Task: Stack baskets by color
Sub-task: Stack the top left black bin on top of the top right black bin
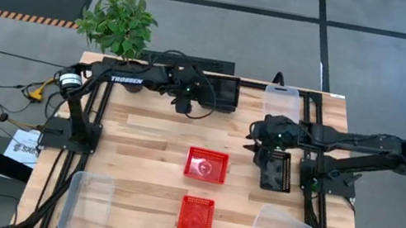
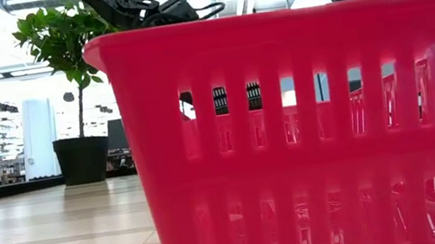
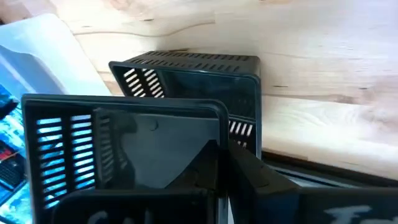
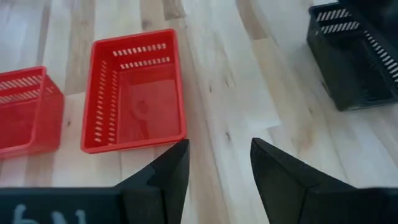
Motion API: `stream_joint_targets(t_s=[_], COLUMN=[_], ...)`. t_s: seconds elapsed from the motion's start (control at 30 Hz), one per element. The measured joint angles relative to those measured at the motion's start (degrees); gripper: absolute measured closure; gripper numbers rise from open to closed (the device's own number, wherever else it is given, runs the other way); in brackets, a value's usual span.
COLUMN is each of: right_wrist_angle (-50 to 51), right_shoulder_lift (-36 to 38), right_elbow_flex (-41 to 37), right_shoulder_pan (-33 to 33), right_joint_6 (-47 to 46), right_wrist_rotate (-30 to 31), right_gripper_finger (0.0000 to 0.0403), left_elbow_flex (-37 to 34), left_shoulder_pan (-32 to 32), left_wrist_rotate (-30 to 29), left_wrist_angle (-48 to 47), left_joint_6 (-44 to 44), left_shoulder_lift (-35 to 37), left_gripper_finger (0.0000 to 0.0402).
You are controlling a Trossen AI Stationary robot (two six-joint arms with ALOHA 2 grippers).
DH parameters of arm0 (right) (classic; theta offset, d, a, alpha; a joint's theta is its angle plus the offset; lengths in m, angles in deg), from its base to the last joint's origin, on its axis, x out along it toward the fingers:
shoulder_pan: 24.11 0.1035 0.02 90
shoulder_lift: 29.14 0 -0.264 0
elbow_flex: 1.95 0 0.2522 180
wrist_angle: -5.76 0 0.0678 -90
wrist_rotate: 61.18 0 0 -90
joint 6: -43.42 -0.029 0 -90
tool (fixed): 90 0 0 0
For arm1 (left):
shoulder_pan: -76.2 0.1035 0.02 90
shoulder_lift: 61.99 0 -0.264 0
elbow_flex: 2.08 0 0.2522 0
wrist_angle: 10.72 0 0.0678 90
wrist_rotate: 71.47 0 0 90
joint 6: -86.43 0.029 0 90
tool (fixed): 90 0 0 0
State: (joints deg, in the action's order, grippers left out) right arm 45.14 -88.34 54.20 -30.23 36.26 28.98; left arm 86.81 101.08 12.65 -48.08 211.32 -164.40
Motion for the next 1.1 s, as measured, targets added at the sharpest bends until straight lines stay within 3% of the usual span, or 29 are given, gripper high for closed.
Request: stream_joint_targets(t_s=[0.17,0.37,0.63,0.93,1.1], right_wrist_angle=[-1.08,-1.28,-1.27,-1.20,-0.71], right_shoulder_lift=[0.00,0.00,0.00,0.00,0.00], right_elbow_flex=[0.00,0.00,0.00,0.00,0.00], right_shoulder_pan=[-1.97,-3.52,-3.80,-4.29,-4.27], right_joint_6=[1.83,2.67,3.20,5.71,6.16], right_wrist_rotate=[-0.08,-0.13,-0.22,-0.24,-0.28], right_gripper_finger=[0.0212,0.0212,0.0212,0.0212,0.0212], left_elbow_flex=[0.00,0.11,1.15,3.85,3.82], left_shoulder_pan=[1.42,1.80,1.62,0.94,0.94], left_wrist_rotate=[5.78,7.19,2.69,3.55,1.06], left_wrist_angle=[-0.61,-0.44,-2.39,-4.38,-5.81], left_joint_6=[-2.87,-4.26,-1.68,-2.46,-0.70], left_shoulder_lift=[0.00,-0.94,-4.33,-4.33,-4.33], left_gripper_finger=[0.0401,0.0401,0.0401,0.0401,0.0401])
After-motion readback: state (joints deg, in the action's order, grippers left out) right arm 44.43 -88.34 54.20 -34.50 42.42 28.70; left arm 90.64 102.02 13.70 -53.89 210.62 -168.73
